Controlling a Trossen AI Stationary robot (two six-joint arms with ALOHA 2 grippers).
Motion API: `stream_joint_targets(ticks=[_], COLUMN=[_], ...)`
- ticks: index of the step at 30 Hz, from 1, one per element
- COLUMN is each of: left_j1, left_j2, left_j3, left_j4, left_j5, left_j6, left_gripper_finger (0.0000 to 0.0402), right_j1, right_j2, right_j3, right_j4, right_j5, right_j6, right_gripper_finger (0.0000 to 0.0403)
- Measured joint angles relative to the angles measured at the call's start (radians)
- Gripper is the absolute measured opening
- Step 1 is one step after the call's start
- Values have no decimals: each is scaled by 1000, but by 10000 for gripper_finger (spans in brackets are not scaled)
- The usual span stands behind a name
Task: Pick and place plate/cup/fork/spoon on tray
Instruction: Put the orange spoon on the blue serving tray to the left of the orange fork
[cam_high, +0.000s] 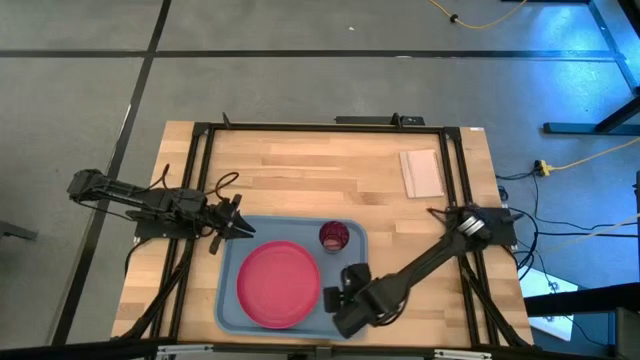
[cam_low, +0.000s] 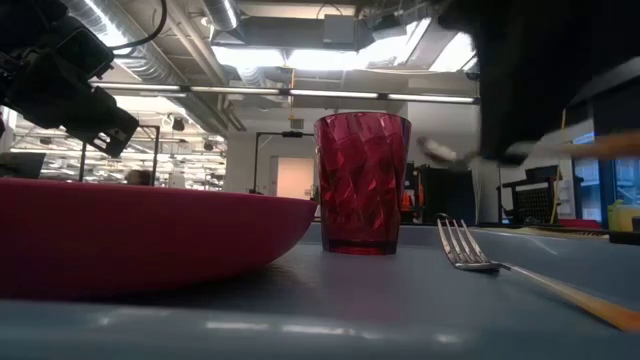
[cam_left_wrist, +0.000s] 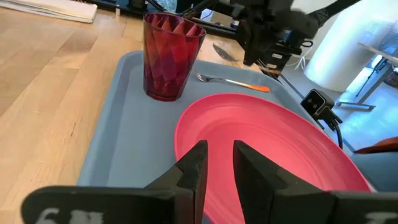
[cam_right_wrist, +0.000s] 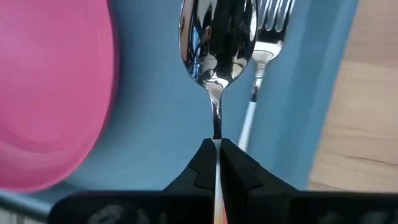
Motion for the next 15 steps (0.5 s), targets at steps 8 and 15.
stream_joint_targets(ticks=[8, 15], left_j1=[0, 0], left_j2=[0, 0], left_j3=[0, 0], left_j4=[0, 0], left_j5=[0, 0], left_j6=[0, 0], left_gripper_finger=[69, 69], right_j1=[-70, -83], right_j2=[124, 149], right_j3=[108, 108], right_j4=[11, 55], right_j5=[-44, -92], right_j6=[-3, -1], right_gripper_finger=[13, 15])
